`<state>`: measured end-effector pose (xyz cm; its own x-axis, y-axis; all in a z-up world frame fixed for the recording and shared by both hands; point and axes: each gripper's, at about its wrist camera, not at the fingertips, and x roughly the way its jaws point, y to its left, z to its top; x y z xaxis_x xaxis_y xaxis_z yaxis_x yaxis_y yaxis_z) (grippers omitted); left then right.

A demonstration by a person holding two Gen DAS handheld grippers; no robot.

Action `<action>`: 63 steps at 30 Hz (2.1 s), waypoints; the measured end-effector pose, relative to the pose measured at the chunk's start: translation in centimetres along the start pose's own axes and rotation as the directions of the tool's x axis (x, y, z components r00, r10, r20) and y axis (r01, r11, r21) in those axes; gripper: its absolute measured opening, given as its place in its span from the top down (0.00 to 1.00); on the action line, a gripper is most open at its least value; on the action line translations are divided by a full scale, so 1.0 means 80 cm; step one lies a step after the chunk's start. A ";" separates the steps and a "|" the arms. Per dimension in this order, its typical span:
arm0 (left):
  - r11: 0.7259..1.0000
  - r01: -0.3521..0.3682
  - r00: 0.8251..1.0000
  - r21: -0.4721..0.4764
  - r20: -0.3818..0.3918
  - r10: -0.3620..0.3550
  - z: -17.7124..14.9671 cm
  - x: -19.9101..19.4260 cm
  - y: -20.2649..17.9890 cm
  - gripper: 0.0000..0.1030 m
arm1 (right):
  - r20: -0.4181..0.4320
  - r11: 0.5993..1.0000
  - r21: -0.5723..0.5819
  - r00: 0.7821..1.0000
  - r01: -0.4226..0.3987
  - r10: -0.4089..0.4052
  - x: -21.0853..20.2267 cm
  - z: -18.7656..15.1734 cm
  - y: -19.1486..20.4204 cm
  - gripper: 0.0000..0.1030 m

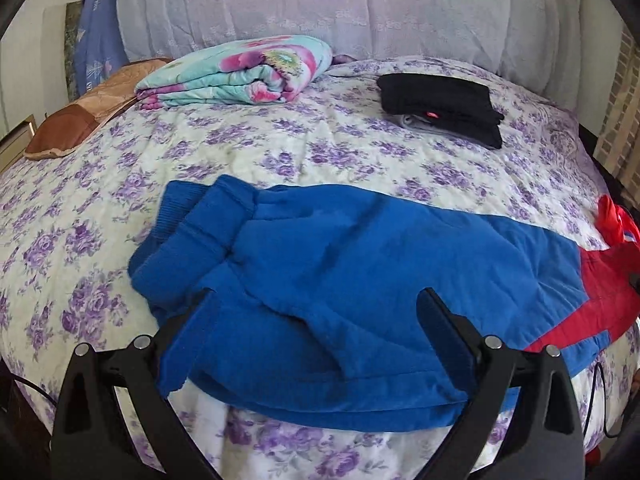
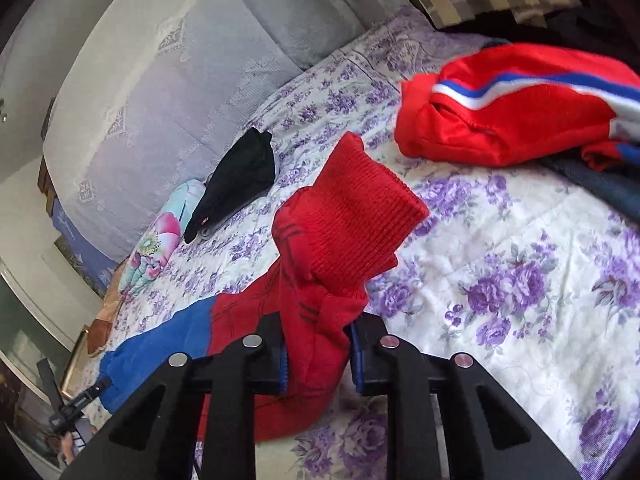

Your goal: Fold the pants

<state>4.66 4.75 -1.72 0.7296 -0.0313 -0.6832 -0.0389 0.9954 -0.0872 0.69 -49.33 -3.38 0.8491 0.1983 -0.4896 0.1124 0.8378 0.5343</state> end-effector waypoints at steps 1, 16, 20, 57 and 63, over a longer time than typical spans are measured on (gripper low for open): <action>1.000 0.011 1.000 -0.020 0.002 -0.011 0.001 -0.003 0.009 0.06 | 0.011 0.999 -0.029 1.000 0.015 -0.014 -0.003 0.004 0.011 0.78; 0.979 -0.056 0.995 -0.195 0.066 0.070 0.002 -0.049 0.110 0.06 | -0.018 0.673 -0.739 0.999 0.020 -0.049 0.066 -0.079 0.294 0.76; 0.969 -0.038 0.998 -0.246 0.036 0.048 -0.006 -0.043 0.127 0.06 | -0.183 0.525 -0.845 0.978 -0.103 -0.103 0.103 -0.155 0.325 0.45; 0.944 0.046 0.998 -0.327 -0.028 -0.058 0.016 0.030 0.119 0.36 | -0.136 0.963 -0.248 0.988 -0.105 0.073 0.081 -0.045 0.165 0.04; 0.950 0.062 0.998 -0.306 0.011 -0.062 0.019 0.012 0.113 0.64 | -0.132 0.971 -0.203 0.986 -0.129 0.104 0.078 -0.047 0.153 0.04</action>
<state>6.05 13.83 -2.05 0.7379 -0.0917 -0.6686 -0.2009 0.9160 -0.3474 5.41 -35.94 -2.49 0.7805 0.3497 -0.5181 -0.1055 0.8907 0.4422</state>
